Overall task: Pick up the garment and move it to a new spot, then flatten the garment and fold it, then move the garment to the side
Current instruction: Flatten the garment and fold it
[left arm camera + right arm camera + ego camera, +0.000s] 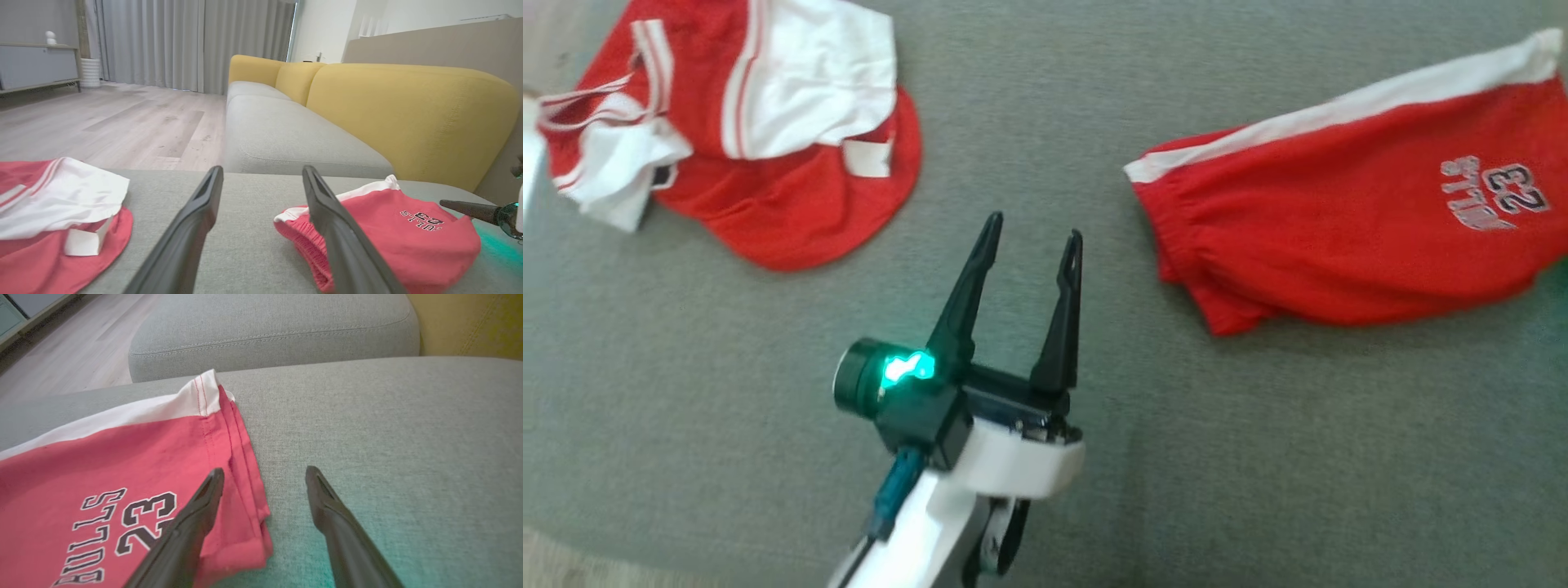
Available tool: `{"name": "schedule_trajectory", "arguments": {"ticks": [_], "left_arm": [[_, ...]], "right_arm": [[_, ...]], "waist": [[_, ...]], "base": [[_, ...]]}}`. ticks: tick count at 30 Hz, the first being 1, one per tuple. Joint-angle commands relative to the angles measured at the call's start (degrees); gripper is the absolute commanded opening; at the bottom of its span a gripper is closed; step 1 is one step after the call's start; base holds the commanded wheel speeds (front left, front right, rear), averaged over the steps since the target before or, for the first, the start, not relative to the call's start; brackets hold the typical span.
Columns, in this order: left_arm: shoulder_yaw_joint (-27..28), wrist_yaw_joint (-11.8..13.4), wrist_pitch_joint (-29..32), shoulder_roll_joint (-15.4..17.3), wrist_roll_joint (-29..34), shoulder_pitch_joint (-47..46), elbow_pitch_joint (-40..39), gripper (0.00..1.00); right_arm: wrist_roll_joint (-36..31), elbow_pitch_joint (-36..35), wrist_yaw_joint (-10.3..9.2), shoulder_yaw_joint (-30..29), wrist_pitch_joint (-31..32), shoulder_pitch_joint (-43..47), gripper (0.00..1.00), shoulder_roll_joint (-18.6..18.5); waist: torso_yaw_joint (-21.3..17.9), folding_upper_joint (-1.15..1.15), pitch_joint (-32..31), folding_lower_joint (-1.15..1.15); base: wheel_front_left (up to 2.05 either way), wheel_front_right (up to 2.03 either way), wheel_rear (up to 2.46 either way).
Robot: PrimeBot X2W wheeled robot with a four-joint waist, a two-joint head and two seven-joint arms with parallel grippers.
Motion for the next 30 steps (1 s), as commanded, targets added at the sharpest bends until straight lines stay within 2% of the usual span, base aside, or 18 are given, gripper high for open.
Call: {"name": "schedule_trajectory", "arguments": {"ticks": [1,7,8,9,10,16,22,26,30], "left_arm": [[1.7,0.8,-0.3,0.3,1.1,0.5,-3.3,1.00],[1.1,1.1,-0.3,0.3,4.6,2.6,-4.7,1.00],[1.2,1.0,-0.3,0.3,4.8,2.8,-4.7,1.00],[1.4,0.9,-0.3,0.3,5.0,3.1,-4.5,1.00],[1.8,1.0,-0.3,0.3,5.3,3.4,-4.2,1.00],[4.9,0.6,-0.3,0.3,8.1,5.7,-2.2,1.00],[8.3,-1.0,-0.3,1.0,9.8,8.6,-1.0,1.00],[9.4,-1.9,-0.3,1.0,10.5,8.9,-0.7,1.00],[10.0,-3.2,-0.3,0.8,10.8,8.9,-0.1,1.00]], "right_arm": [[-0.3,0.3,0.36,-0.2,0.2,-0.9,1.00,-1.4],[0.1,6.6,0.36,-0.4,4.3,-2.4,1.00,0.3],[0.3,7.1,0.36,-0.2,4.6,-2.4,0.65,0.6],[0.4,7.3,0.36,0.1,4.7,-2.2,0.09,0.9],[0.7,7.2,0.36,0.5,4.8,-2.0,0.00,1.2],[1.8,7.6,0.36,0.5,2.5,-0.3,0.00,1.2],[2.0,7.6,0.36,-0.1,-0.8,2.1,0.00,-2.3],[1.1,8.2,0.36,-0.4,-2.3,2.1,0.00,-4.0],[1.0,7.5,0.36,-1.2,-4.6,0.3,0.00,-3.7]], "waist": [[1.7,0.00,-0.2,0.01],[4.1,0.00,-0.5,0.01],[4.2,0.00,-0.8,0.01],[4.1,0.00,-1.1,0.01],[3.8,0.00,-1.5,0.01],[-0.2,0.00,-4.5,0.01],[-5.4,0.00,-6.2,0.01],[-6.8,0.00,-6.2,0.01],[-7.9,0.00,-6.5,0.01]], "base": [[0.00,0.00,0.00],[0.00,0.00,0.00],[0.00,0.00,0.00],[0.00,0.00,0.00],[0.00,0.00,0.00],[0.00,0.00,0.00],[0.00,0.00,0.00],[0.00,0.00,0.00],[0.00,0.00,0.00]]}}
